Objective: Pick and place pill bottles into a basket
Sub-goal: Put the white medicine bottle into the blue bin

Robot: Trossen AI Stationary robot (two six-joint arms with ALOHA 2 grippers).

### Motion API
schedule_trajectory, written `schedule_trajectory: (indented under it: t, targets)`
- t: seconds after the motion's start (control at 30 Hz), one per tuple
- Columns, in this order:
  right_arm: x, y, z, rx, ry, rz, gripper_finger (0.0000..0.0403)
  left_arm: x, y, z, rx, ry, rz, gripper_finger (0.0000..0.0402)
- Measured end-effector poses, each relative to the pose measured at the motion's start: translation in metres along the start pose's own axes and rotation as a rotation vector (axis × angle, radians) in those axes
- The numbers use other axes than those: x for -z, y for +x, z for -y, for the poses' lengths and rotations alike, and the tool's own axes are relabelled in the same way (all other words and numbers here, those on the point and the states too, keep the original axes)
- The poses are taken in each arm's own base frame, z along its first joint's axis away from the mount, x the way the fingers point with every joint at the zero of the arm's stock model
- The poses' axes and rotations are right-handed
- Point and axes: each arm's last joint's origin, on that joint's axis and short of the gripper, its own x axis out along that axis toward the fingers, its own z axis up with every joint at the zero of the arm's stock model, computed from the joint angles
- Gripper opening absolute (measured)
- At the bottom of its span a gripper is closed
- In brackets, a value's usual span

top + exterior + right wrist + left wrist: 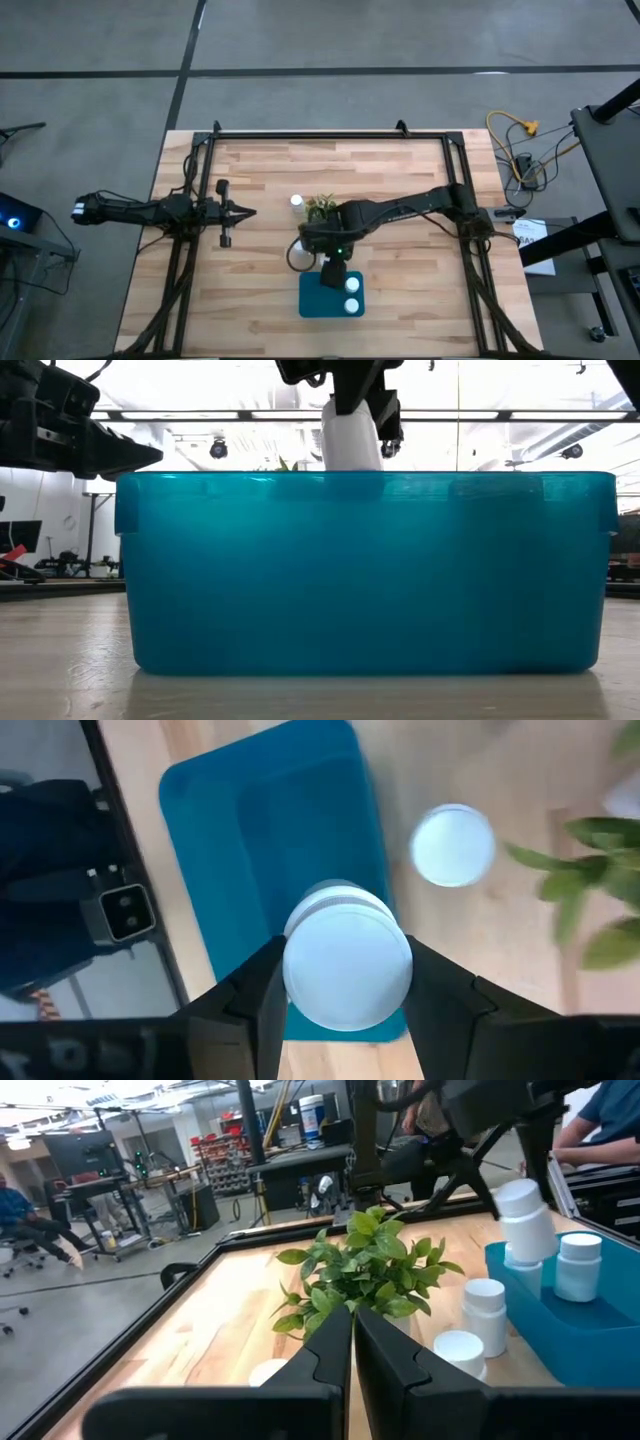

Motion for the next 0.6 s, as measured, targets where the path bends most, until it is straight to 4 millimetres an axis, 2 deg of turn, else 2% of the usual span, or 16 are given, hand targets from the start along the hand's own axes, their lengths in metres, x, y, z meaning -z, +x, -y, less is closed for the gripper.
schedule_trajectory:
  t: [0.37,0.6]
  targets:
    - [0.003,0.016,-0.018,-0.006,0.024,0.021,0.0147,0.000,0.000,0.000,0.000,0.001,-0.002,0.0001]
    - [0.009,0.028,-0.020,0.033,0.072,0.019,0.0147,0.000,0.000,0.000,-0.002,0.051,-0.001,0.0001]
